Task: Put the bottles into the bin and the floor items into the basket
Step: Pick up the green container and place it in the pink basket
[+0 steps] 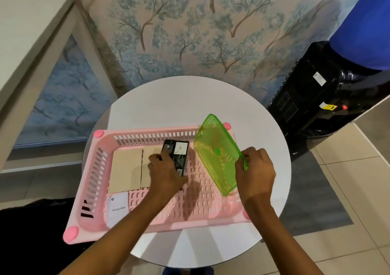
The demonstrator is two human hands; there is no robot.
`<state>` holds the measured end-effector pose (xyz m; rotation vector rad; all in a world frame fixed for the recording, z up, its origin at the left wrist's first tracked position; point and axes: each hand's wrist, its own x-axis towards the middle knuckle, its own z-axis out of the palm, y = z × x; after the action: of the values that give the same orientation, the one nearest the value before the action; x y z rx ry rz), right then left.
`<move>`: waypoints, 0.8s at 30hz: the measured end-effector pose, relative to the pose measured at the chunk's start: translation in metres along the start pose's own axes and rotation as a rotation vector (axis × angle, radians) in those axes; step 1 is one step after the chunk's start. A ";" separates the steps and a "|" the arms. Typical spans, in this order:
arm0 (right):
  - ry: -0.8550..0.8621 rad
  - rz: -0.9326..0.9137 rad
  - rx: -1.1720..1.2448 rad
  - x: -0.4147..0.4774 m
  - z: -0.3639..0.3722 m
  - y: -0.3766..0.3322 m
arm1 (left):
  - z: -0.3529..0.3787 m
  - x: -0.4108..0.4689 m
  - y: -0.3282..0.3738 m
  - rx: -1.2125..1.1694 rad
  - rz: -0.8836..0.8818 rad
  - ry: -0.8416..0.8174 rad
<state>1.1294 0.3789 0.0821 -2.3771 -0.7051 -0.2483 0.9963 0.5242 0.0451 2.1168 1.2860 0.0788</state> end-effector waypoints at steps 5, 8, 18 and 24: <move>-0.072 0.108 0.029 -0.009 0.005 -0.006 | -0.031 -0.003 -0.044 -0.056 0.127 -0.174; -0.152 0.164 0.008 -0.016 0.010 -0.008 | -0.038 0.002 -0.066 0.002 0.312 -0.238; -0.342 0.209 -0.110 -0.030 0.019 -0.011 | -0.035 0.013 -0.107 0.235 0.519 -0.480; -0.464 0.108 -0.324 -0.035 0.026 -0.010 | -0.027 0.011 -0.102 0.357 0.573 -0.430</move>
<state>1.0939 0.3870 0.0551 -2.8109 -0.7870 0.2669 0.9130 0.5773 0.0064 2.5633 0.4444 -0.3690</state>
